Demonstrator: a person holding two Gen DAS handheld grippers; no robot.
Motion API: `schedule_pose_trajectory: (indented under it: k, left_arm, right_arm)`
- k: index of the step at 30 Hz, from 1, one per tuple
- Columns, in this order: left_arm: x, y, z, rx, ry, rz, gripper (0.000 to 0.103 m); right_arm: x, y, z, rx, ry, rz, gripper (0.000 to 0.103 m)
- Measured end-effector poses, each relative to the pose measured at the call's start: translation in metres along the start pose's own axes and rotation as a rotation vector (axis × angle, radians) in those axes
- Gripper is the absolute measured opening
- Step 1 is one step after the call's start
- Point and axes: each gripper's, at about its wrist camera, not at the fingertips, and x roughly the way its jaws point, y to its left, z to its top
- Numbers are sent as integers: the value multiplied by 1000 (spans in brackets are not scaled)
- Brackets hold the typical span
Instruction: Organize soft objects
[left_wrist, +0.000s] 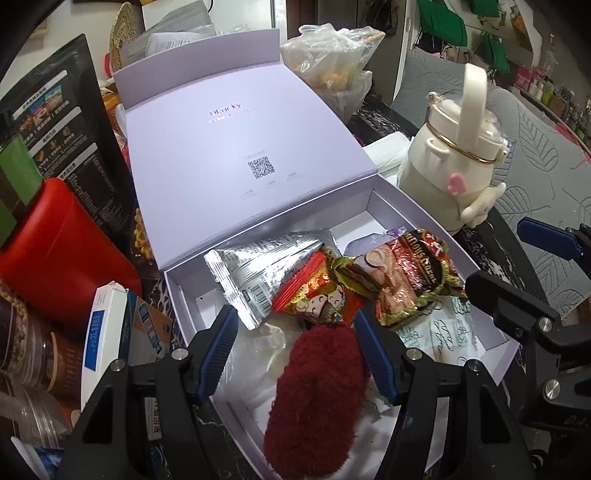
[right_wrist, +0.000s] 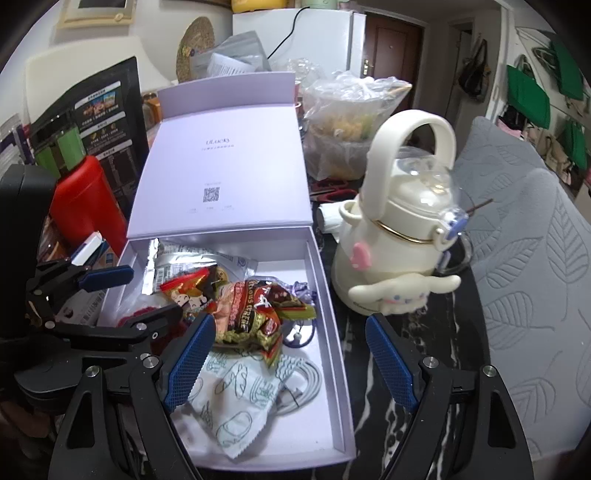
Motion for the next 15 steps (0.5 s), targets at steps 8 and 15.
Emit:
schedule_pose_trajectory:
  k: [8,15]
  left_arm:
    - [-27,-5,-6,-8,-33,1,65]
    - [-66,-4,-11,-8,-96,13,65]
  right_arm:
    - [-24,-4,-5,41,-19,-5,84]
    - [-59,-1,-6,49,-87,-9,84]
